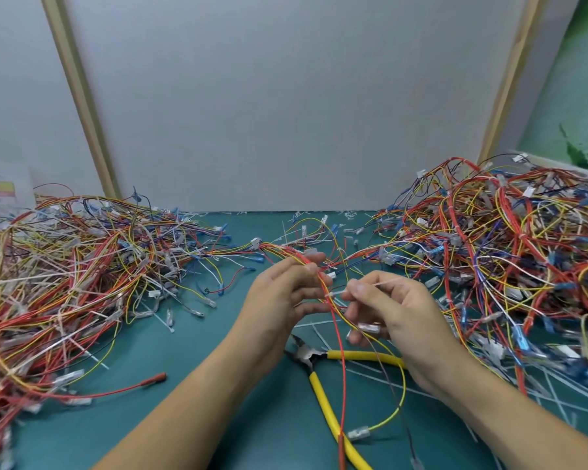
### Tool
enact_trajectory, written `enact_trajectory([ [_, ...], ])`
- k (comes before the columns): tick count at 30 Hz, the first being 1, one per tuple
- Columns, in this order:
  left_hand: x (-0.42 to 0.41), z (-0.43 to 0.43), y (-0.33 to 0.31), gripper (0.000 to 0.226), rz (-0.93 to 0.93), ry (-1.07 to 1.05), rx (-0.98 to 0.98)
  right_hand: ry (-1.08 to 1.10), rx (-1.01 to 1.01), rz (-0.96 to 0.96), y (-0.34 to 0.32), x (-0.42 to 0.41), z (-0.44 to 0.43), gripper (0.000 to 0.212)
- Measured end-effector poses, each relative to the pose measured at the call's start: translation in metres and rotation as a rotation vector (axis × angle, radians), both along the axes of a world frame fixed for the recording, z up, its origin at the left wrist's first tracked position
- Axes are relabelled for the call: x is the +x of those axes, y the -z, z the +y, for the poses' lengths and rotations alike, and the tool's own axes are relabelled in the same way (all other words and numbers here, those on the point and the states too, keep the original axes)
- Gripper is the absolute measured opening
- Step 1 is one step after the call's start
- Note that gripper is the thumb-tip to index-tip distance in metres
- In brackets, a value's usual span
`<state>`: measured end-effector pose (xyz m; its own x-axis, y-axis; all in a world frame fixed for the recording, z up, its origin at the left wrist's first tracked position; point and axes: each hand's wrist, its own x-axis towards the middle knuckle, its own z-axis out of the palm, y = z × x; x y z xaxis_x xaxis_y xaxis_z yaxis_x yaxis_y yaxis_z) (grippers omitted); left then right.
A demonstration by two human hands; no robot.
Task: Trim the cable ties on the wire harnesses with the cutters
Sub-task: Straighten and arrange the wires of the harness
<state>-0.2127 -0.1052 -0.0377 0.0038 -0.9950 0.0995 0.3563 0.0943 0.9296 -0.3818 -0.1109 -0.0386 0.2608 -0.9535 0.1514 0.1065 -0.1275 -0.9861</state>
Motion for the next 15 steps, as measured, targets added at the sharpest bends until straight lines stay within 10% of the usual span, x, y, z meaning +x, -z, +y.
enact_trajectory([
  [15, 0.011, -0.004, -0.001, 0.015, 0.19, -0.097, -0.009, 0.088, -0.026, 0.118, 0.003, 0.0, -0.002, 0.032],
])
